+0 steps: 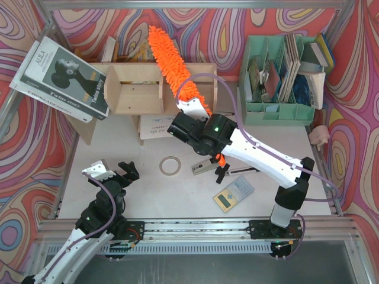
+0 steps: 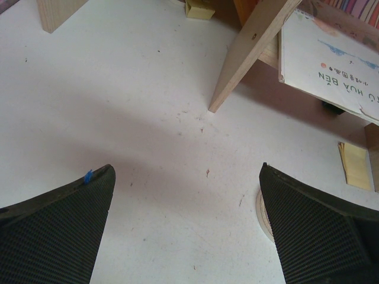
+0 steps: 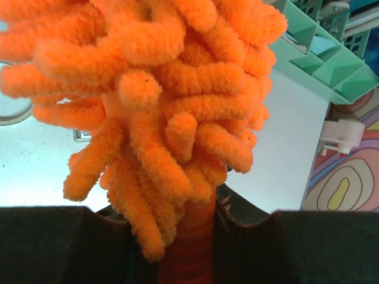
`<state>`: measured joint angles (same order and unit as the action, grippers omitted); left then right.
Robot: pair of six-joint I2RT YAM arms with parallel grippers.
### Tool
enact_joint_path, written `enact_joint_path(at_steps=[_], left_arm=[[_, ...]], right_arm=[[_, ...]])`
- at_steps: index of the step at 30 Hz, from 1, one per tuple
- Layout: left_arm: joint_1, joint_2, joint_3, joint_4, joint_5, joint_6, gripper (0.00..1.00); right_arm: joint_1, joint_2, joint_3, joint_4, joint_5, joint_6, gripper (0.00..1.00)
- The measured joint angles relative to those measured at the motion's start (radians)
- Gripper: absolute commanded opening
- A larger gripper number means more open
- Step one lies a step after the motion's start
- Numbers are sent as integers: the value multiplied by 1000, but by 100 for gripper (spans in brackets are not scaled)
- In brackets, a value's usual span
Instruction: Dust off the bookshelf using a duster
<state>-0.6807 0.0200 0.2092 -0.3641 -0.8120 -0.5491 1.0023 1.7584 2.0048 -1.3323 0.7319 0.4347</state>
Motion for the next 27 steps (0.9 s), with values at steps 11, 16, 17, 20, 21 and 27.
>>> enact_joint_path(at_steps=[11,16,17,20,21,27], left_arm=[[0,0,0,0,0,0,99],[0,0,0,0,0,0,98],[0,0,0,0,0,0,99],[0,0,0,0,0,0,99],[0,0,0,0,0,0,98],[0,0,0,0,0,0,98]], right_arm=[[-91,-90,-21,-62,24,57,0],[-110,-141,-14,-83,50,55,0],[-112,-144,-4,-88,55,52,0],[-113,-154,18,-90,62,36,0],[-113,-158,18,-90,64,33,0],[-113,-186,-24,-91,62,26,0]])
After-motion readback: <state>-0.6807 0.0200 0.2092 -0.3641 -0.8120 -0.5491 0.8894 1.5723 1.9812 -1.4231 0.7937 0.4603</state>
